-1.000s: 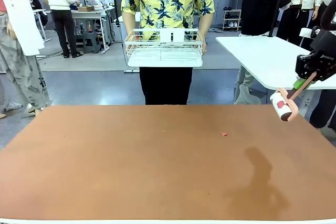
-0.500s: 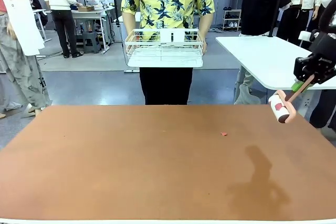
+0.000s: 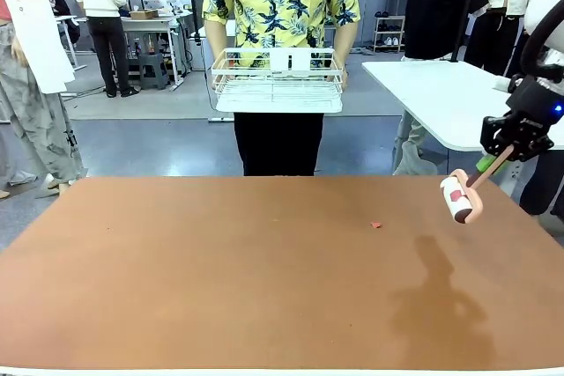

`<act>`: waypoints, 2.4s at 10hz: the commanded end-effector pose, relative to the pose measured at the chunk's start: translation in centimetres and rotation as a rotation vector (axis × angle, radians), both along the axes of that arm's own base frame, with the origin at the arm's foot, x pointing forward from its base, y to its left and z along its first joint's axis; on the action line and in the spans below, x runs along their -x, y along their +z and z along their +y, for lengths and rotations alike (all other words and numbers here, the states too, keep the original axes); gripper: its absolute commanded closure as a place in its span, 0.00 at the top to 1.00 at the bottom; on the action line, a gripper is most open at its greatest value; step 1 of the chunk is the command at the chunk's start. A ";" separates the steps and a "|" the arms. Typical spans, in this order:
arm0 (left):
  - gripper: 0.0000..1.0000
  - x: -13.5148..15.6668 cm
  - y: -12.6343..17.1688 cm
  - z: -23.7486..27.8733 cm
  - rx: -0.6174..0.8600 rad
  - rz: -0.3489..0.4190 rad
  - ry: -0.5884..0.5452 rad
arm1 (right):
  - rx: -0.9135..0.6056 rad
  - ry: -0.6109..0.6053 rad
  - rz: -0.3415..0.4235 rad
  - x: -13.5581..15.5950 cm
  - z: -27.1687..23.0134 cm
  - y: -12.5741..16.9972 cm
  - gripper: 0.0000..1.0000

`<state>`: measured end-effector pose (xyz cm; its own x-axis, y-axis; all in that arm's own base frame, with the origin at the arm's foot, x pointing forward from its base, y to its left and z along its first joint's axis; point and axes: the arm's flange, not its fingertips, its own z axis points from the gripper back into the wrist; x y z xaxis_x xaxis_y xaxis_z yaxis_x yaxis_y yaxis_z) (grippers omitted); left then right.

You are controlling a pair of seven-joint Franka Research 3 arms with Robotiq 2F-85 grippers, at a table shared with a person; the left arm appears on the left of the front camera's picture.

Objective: Clean the table.
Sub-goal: Clean the table with the Lint Roller when the human lifts the Dish drying rack.

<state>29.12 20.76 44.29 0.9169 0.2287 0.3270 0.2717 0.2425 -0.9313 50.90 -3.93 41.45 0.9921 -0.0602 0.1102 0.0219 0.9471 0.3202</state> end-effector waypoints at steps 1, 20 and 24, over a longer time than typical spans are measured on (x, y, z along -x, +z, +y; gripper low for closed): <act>1.00 0.3 0.3 0.1 0.004 -0.004 0.000 | -0.005 -0.040 -0.005 -0.1 1.1 -1.0 0.21; 1.00 0.3 0.3 0.1 0.004 -0.004 0.000 | -0.278 0.158 0.270 -3.5 14.0 -17.6 0.21; 1.00 0.3 0.3 0.1 0.004 -0.004 0.000 | -0.323 0.241 0.307 -2.7 19.5 -19.0 0.21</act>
<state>29.13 20.74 44.29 0.9170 0.2283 0.3270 0.2717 0.2425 -0.9313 56.78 14.08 28.76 0.9939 0.0755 -0.0801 -0.0029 0.7453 0.6667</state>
